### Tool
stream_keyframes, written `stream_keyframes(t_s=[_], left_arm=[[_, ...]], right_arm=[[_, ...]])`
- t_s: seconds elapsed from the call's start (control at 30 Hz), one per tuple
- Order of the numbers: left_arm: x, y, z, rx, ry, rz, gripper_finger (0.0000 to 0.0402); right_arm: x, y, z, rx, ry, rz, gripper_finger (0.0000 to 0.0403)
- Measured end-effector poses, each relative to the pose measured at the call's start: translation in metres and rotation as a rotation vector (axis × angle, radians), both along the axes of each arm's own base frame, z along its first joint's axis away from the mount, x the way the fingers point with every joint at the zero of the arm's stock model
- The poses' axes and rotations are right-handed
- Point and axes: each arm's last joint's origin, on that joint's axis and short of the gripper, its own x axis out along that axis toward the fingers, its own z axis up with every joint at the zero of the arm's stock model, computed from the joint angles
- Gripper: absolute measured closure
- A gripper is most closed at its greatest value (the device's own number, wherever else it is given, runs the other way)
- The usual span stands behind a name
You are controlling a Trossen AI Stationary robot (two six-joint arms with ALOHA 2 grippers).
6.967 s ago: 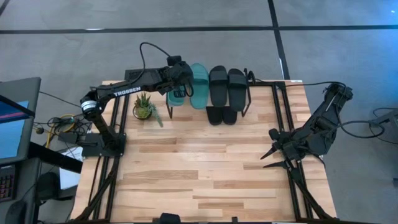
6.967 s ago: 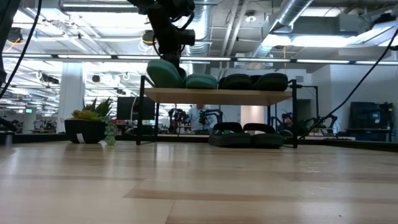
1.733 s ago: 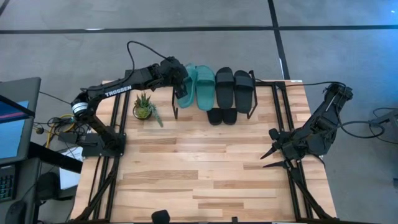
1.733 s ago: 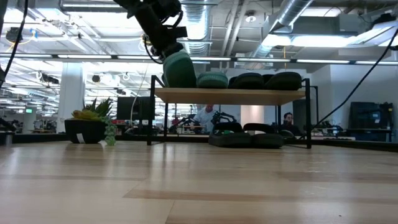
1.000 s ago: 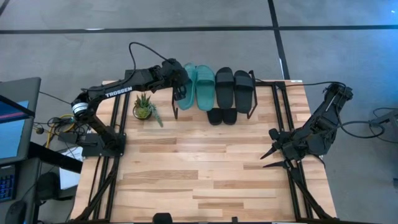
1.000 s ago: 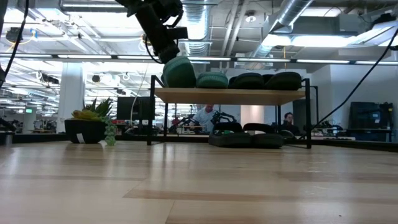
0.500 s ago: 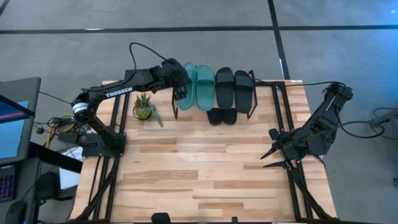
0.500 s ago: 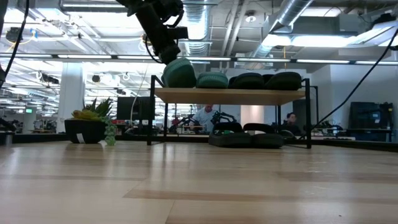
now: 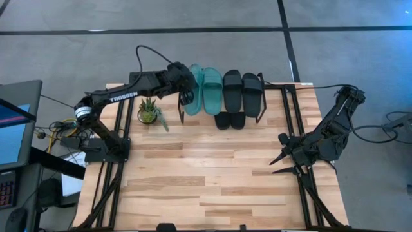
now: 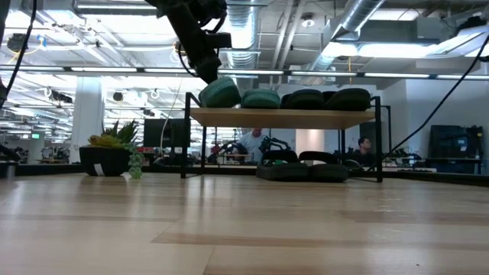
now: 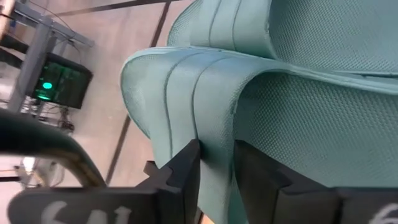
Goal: Pick and place slides into the shelf
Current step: Put the green slipper on the shelf
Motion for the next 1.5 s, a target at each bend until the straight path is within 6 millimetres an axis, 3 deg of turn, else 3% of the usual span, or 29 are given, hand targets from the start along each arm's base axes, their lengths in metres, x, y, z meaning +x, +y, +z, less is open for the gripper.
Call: stream_keyframes(t_s=[0.8, 1.0, 1.3, 1.5], left_arm=[[0.006, -0.01, 0.019, 0.096, -0.077, -0.117, 0.0309], [0.008, -0.01, 0.02, 0.091, -0.103, -0.18, 0.0323], [0.004, -0.008, 0.017, 0.091, -0.049, -0.141, 0.0353], [0.009, -0.009, 0.022, 0.094, -0.126, -0.186, 0.0356]], right_arm=[[0.0, 0.0, 0.0, 0.001, 0.002, 0.0, 0.0281], [0.0, 0.0, 0.0, 0.007, 0.004, -0.002, 0.0281], [0.0, 0.0, 0.0, -0.001, 0.002, 0.0, 0.0281], [0.0, 0.0, 0.0, -0.001, 0.003, 0.0, 0.0281]])
